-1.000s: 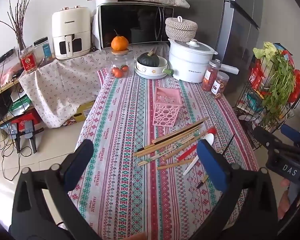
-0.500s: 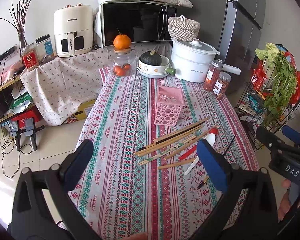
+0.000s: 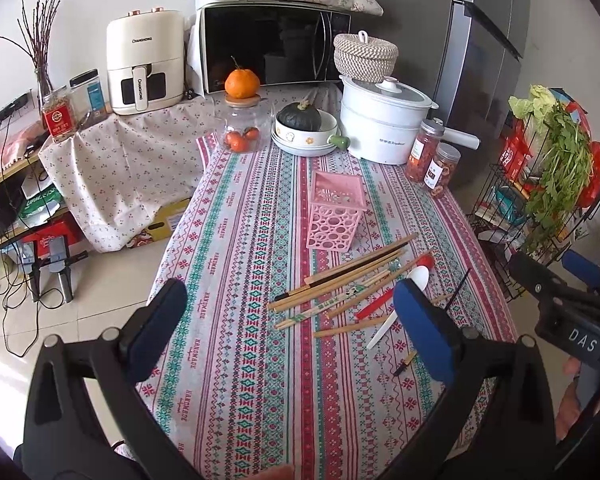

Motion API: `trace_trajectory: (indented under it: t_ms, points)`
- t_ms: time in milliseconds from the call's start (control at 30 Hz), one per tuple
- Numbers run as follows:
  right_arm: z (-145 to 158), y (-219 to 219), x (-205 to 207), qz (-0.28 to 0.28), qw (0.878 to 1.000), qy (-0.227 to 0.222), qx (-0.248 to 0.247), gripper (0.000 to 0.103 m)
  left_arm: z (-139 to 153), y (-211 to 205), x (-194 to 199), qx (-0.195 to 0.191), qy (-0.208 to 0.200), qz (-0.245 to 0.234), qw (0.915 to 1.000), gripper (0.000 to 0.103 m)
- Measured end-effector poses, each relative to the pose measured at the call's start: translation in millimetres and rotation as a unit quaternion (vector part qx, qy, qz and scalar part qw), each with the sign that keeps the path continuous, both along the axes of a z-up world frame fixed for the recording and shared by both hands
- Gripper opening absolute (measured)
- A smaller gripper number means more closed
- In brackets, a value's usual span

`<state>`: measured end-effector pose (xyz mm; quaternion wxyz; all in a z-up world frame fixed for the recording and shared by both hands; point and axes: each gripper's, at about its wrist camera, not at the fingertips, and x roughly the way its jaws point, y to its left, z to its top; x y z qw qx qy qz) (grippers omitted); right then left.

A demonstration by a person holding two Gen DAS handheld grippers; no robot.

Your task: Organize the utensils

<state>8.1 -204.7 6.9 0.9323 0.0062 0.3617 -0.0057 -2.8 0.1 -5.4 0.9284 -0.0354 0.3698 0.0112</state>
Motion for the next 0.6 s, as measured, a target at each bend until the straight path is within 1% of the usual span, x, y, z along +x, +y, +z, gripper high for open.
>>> trace_trajectory:
  t_ms: [600]
  points:
    - [-0.6,0.0,-0.4,0.0,1.0,0.0,0.0,0.103,1.1,-1.7,-1.2,-0.002,-0.001,-0.001,1.0,0.102]
